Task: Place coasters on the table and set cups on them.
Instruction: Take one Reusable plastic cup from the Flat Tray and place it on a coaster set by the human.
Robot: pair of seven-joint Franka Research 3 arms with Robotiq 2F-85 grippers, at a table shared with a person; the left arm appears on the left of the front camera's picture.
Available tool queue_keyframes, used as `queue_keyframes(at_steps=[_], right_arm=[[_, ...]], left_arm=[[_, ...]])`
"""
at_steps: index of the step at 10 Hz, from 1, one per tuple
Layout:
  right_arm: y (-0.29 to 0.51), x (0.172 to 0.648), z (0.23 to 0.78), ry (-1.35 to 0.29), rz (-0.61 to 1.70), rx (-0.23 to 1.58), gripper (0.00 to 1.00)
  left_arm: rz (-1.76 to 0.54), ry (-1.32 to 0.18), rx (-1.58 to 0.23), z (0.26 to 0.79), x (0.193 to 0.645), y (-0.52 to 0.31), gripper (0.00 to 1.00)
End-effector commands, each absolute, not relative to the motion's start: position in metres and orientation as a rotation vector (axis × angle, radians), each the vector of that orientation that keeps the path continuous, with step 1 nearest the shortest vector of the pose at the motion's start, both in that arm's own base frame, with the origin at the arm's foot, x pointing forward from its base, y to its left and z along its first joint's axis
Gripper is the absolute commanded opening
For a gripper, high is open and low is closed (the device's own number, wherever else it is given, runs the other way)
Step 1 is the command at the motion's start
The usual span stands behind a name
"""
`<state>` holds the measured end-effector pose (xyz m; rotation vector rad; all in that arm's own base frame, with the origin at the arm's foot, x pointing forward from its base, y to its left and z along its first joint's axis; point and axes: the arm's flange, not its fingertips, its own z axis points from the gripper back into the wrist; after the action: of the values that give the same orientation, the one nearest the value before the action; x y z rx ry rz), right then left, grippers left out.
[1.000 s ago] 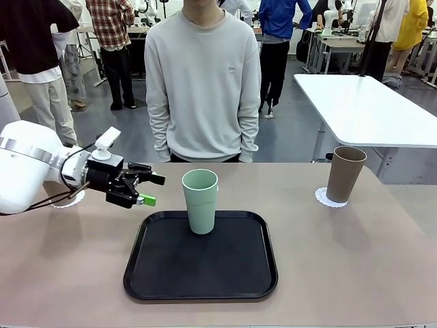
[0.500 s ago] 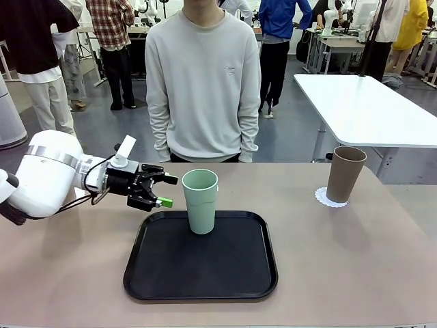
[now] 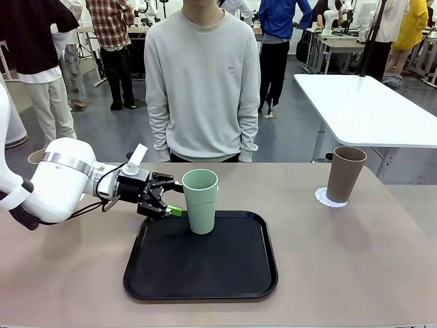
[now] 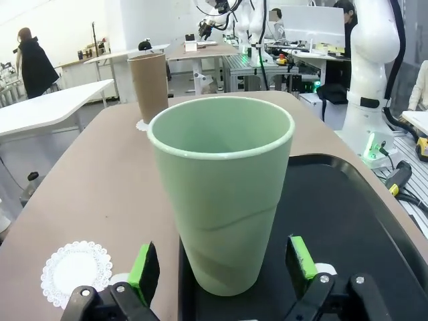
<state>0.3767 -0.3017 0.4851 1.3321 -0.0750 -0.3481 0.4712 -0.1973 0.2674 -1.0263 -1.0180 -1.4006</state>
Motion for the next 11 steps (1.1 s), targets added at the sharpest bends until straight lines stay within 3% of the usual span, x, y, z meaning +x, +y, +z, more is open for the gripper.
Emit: queue_keyframes(at_steps=[1, 10, 11], right_arm=[[-0.3, 0.377, 0.486, -0.08, -0.356, 1.347, 1.0], [-0.3, 0.377, 0.486, -0.08, -0.356, 1.347, 1.0], [-0.3, 0.377, 0.486, -0.08, -0.356, 1.347, 1.0]], left_arm=[[-1.401, -1.073, -1.069, 0.261, 0.478, -0.209, 1.0], [-1.393, -0.992, -1.218, 0.224, 0.481, -0.252, 1.0], [-1.39, -1.008, -1.245, 0.226, 0.48, -0.254, 0.43]])
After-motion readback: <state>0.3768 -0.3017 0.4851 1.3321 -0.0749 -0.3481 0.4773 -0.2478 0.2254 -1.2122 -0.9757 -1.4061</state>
